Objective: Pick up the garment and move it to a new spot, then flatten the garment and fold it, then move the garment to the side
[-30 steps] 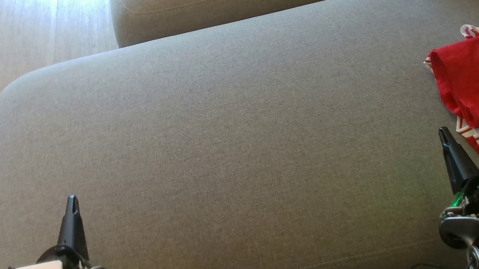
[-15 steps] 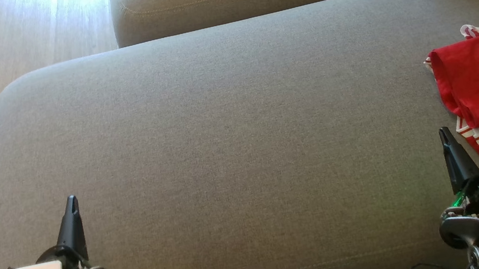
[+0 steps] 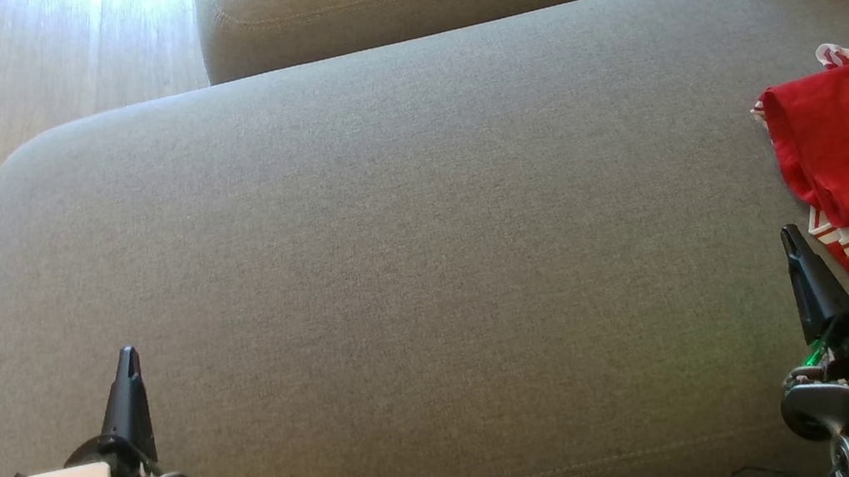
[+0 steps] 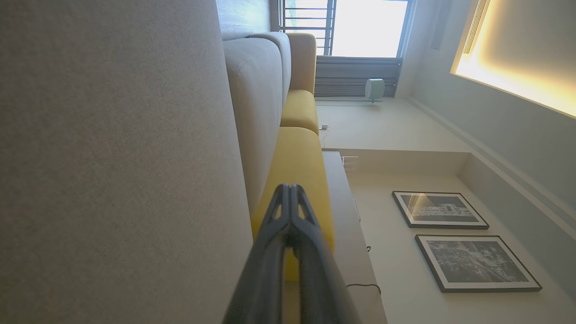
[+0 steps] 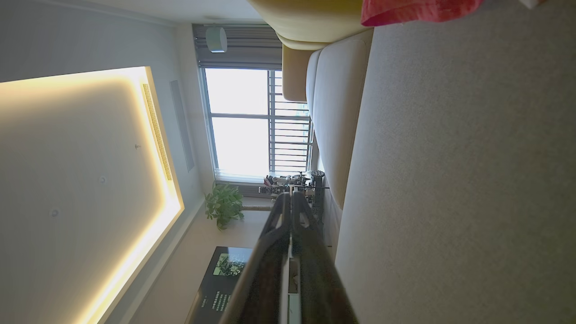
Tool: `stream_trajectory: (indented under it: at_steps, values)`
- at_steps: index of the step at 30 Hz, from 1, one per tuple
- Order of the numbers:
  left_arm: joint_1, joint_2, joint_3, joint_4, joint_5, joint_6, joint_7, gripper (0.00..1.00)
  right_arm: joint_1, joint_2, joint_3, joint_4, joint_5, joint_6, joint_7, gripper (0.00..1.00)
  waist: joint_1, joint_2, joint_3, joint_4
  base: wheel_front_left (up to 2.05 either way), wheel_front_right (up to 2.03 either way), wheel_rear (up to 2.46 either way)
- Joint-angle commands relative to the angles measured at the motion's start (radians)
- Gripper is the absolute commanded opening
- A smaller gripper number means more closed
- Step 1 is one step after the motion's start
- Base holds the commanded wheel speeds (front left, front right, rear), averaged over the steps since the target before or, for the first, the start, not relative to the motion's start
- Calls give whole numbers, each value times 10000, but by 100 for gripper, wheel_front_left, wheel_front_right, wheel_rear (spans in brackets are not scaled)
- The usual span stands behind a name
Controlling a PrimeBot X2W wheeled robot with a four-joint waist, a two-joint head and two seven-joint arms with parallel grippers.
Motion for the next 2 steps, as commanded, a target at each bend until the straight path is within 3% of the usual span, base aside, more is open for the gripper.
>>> stream_trajectory:
  at_steps: [1, 2]
  values:
    - [-532, 88, 391, -265, 81, -73, 62, 0, -483, -73, 182, -325, -41, 0, 94, 0, 0, 0, 0, 0, 0, 0, 0]
    - [-532, 86, 394, -265, 83, -73, 65, 0, -483, -71, 180, -324, -43, 0, 96, 0, 0, 0, 0, 0, 0, 0, 0]
